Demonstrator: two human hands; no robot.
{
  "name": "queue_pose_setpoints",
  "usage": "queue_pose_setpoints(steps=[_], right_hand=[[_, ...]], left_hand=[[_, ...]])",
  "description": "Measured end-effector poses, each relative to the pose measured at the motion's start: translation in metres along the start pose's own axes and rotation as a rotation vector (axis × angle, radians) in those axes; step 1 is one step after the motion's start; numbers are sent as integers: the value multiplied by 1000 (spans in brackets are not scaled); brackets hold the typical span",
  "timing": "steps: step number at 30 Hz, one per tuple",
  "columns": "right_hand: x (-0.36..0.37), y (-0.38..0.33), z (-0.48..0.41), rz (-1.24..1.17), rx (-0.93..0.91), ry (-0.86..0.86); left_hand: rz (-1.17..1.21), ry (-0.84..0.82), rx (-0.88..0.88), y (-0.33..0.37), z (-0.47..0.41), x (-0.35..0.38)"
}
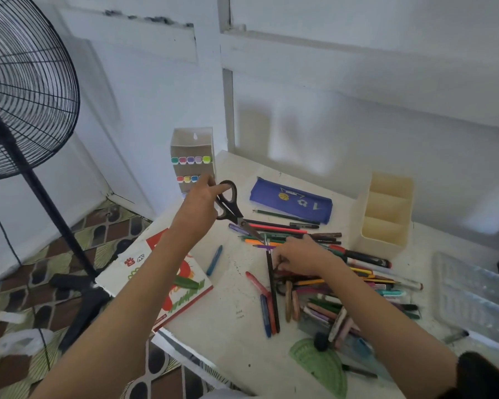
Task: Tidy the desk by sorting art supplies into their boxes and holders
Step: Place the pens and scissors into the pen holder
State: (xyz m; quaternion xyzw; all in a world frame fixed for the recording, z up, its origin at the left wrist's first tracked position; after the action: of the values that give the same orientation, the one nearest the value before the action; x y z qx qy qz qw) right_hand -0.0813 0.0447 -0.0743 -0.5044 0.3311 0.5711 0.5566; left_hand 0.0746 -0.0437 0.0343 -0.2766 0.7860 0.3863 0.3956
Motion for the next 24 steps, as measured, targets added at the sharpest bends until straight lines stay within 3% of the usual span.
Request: queue_pose_setpoints(steps=[14, 24], right_hand=[[-59, 6, 5, -255, 222, 572], [-63, 36, 4, -351, 347, 657]], left_hand=[[42, 148, -57, 8, -1, -44], [63, 110, -101, 19, -4, -34]])
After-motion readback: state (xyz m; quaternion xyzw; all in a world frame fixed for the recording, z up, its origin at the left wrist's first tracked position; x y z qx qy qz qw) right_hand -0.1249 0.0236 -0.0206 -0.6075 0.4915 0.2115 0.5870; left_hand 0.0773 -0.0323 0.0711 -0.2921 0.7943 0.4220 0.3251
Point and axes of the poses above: each hand's wrist, its own z-axis away from the middle knuckle, its own x-axis out of the palm, y = z × x, the point moved 7 cm from there along -z, towards the middle knuckle, and after that the axes turned 7 degrees about y, right-handed, at the moved point
